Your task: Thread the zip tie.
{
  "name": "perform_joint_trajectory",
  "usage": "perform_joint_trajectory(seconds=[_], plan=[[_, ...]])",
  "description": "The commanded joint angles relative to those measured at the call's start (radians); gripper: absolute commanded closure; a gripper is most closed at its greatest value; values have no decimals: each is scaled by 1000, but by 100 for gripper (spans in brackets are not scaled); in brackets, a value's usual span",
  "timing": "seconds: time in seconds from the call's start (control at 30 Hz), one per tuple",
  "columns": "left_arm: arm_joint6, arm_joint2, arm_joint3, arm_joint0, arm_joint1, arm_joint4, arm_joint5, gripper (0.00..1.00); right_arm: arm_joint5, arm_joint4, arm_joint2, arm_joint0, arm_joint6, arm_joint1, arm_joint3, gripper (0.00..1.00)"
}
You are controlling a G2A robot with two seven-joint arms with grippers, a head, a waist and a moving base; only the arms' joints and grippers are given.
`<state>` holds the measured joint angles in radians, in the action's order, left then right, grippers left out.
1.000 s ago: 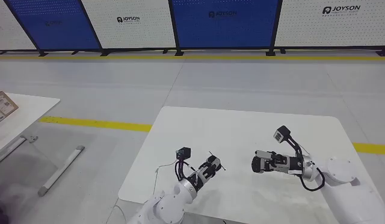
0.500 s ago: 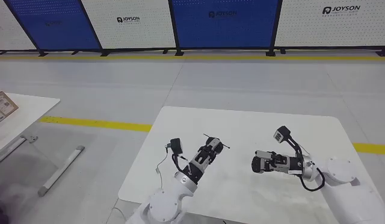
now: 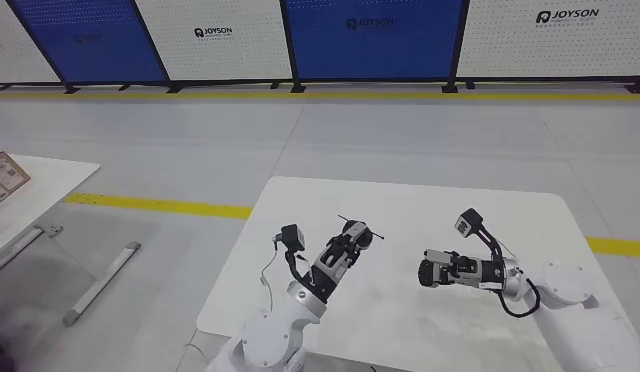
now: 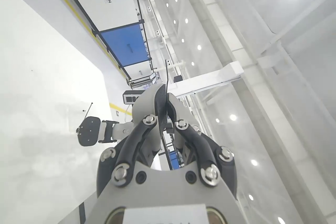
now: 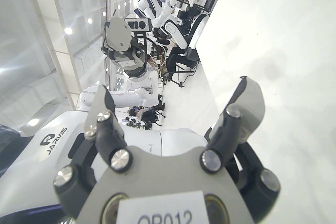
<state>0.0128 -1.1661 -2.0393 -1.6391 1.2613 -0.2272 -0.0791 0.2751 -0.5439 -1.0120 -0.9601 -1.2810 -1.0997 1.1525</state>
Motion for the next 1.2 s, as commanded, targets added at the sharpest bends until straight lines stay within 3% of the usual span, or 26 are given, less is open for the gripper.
perform_joint_trajectory(seconds=[0.0, 0.1, 0.37, 0.5, 0.57, 0.7, 0.8, 1.17], plan=[[-1, 3, -14, -2, 4, -69, -56, 100, 0, 0, 0, 0, 0, 0, 0, 0], [-32, -11, -19, -6, 3, -110, -122, 100, 0, 0, 0, 0, 0, 0, 0, 0], [-49, -17, -10, -9, 1, -100, -114, 100, 0, 0, 0, 0, 0, 0, 0, 0], [-40, -3, 45, 10, 2, -34, -84, 100, 0, 0, 0, 0, 0, 0, 0, 0], [-41, 1, 93, 23, 2, -13, -55, 100, 0, 0, 0, 0, 0, 0, 0, 0], [-27, 28, 177, 46, 5, 48, -47, 100, 0, 0, 0, 0, 0, 0, 0, 0], [8, 51, 246, 64, 7, 154, -63, 100, 0, 0, 0, 0, 0, 0, 0, 0], [25, 60, 260, 70, 9, 173, -73, 100, -11, 20, -10, -6, 16, 4, 25, 0]])
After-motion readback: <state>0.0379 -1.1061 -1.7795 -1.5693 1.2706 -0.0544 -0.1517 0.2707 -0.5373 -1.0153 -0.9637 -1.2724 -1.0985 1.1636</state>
